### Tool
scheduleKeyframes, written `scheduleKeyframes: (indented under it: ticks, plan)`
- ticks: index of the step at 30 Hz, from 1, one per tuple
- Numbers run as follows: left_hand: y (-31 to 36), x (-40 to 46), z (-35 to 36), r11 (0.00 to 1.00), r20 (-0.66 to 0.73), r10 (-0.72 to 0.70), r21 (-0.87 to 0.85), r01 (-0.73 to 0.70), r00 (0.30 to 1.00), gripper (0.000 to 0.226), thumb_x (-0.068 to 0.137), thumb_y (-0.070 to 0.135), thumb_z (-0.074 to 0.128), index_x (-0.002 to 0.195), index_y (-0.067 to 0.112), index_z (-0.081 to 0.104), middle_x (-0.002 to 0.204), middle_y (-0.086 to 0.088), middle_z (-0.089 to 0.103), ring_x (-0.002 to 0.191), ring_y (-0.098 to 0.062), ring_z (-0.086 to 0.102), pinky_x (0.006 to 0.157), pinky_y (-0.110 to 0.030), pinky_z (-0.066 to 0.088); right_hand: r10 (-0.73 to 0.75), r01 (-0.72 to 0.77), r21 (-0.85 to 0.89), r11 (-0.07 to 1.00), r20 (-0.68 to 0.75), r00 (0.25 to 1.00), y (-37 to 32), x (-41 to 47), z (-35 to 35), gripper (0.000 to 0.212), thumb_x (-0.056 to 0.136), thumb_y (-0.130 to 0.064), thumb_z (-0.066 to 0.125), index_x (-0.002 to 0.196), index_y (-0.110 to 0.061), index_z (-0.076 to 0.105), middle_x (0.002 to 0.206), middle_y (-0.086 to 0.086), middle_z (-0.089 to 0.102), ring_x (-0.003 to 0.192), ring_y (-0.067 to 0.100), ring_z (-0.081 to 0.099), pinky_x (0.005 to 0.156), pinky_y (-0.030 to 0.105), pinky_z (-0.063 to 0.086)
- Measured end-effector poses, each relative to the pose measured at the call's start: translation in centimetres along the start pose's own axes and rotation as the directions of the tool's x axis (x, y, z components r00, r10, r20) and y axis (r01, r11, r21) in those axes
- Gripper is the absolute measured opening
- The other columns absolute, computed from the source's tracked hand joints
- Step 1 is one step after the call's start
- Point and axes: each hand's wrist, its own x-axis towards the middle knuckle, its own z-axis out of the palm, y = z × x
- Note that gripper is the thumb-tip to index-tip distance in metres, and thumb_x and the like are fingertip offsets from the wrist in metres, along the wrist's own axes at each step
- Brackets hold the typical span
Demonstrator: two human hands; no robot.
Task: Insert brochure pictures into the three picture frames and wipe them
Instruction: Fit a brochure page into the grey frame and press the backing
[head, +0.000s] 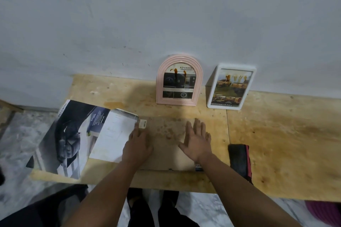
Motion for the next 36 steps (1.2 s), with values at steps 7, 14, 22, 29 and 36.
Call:
scheduleKeyframes:
  ticks: [7,14,22,29,36]
  plan:
    - [0.3,1.7,-0.5,0.987,0.014,-0.062,-0.146,0.064,0.998,0.078,0.088,0.048,0.067,0.156,0.029,0.033,0.171,0.004,0.015,0.138,-0.029,0.052,0.106,-0.049,0.048,0.020,-0.007,-0.068,0.998,0.183,0.983,-0.7,1.1,-0.1,0.110,0.085,-0.077,0.048,0.162,-0.026,-0.011,0.167,0.013,-0.025,0.154,0.040,-0.017,0.122,0.064,0.008]
    - [1.1,3.3,0.0,0.944,0.098,0.136,0.290,-0.159,0.986,0.073,0.098,0.043,0.049,0.161,0.020,0.021,0.172,-0.014,0.003,0.158,-0.040,-0.002,0.126,-0.054,0.018,-0.034,0.066,-0.311,0.948,0.107,0.994,-3.3,2.2,-2.1,0.097,0.095,-0.064,0.045,0.161,-0.008,0.002,0.166,0.022,-0.021,0.154,0.046,-0.012,0.118,0.067,0.015]
    - [0.5,4.0,1.0,0.895,0.214,0.195,0.359,-0.263,0.957,0.079,0.101,0.055,0.042,0.165,0.024,0.006,0.169,-0.014,-0.019,0.155,-0.036,-0.022,0.127,-0.048,-0.005,-0.062,0.117,-0.203,0.972,0.258,0.964,-3.4,3.0,-0.5,0.119,0.085,-0.076,0.052,0.158,-0.021,-0.024,0.160,0.014,-0.039,0.151,0.041,-0.026,0.121,0.066,0.006]
    - [0.3,4.3,1.5,0.886,0.275,0.188,0.368,-0.283,0.943,0.094,0.096,0.073,0.032,0.164,0.022,-0.009,0.164,-0.015,-0.034,0.147,-0.035,-0.035,0.125,-0.045,-0.010,-0.078,0.131,-0.170,0.977,0.287,0.955,-2.8,3.5,0.8,0.131,0.075,-0.088,0.048,0.152,-0.022,-0.035,0.151,0.013,-0.052,0.143,0.040,-0.042,0.121,0.064,-0.008]
    - [-0.9,4.4,3.1,0.893,0.267,0.225,0.328,-0.308,0.937,0.125,0.062,0.100,-0.014,0.158,0.021,-0.026,0.158,-0.015,-0.045,0.146,-0.034,-0.043,0.123,-0.048,-0.020,-0.112,0.150,-0.132,0.980,0.263,0.958,-2.0,3.8,1.8,0.130,0.071,-0.095,0.038,0.148,-0.028,-0.042,0.145,0.007,-0.060,0.136,0.035,-0.052,0.115,0.064,-0.023]
